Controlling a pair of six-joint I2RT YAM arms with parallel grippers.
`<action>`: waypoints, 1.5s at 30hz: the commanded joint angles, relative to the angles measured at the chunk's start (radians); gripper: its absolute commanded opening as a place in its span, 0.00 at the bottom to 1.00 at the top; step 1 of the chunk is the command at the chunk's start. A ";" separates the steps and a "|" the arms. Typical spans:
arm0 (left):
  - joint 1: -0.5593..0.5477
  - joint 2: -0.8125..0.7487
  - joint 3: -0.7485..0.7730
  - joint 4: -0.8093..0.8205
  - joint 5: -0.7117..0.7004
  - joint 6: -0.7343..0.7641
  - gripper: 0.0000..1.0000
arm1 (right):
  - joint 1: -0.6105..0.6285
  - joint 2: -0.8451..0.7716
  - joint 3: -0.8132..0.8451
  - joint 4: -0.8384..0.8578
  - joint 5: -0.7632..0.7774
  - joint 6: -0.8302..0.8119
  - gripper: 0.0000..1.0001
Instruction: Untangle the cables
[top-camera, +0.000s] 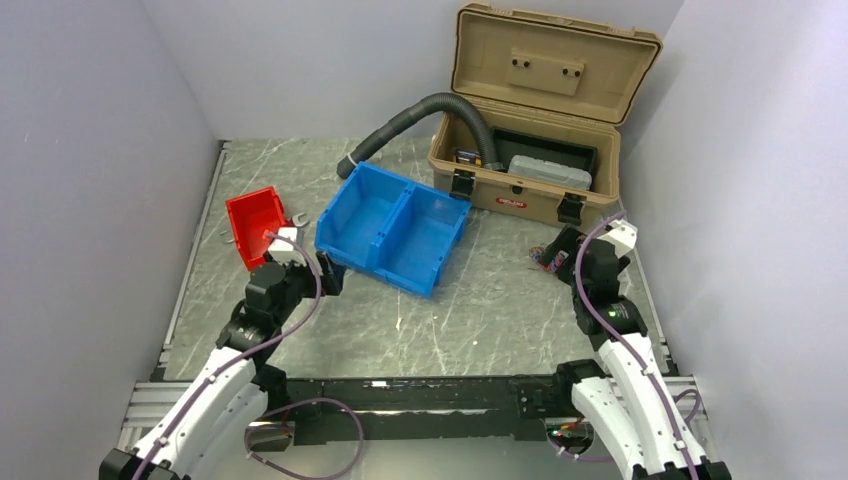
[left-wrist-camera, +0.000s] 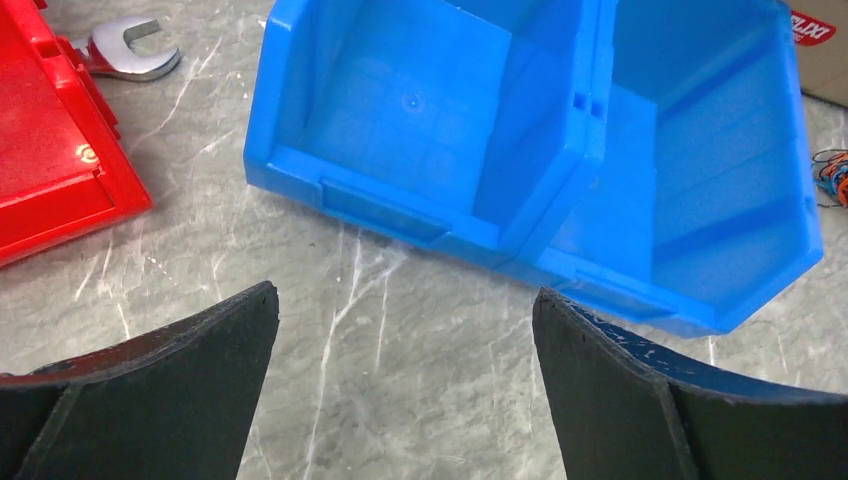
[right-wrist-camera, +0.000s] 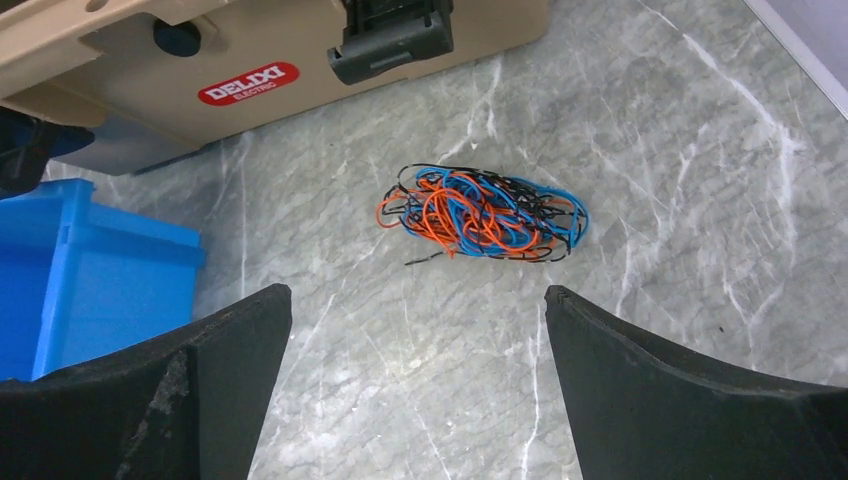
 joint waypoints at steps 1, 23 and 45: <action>-0.003 -0.068 -0.032 0.066 0.018 0.035 0.99 | -0.001 0.023 0.038 -0.034 0.030 0.002 1.00; -0.002 -0.107 -0.074 0.106 0.046 0.044 0.99 | -0.074 0.527 0.133 0.079 -0.013 -0.022 0.80; -0.003 -0.125 -0.074 0.110 0.067 0.049 0.99 | -0.089 0.580 0.131 0.203 -0.242 -0.022 0.01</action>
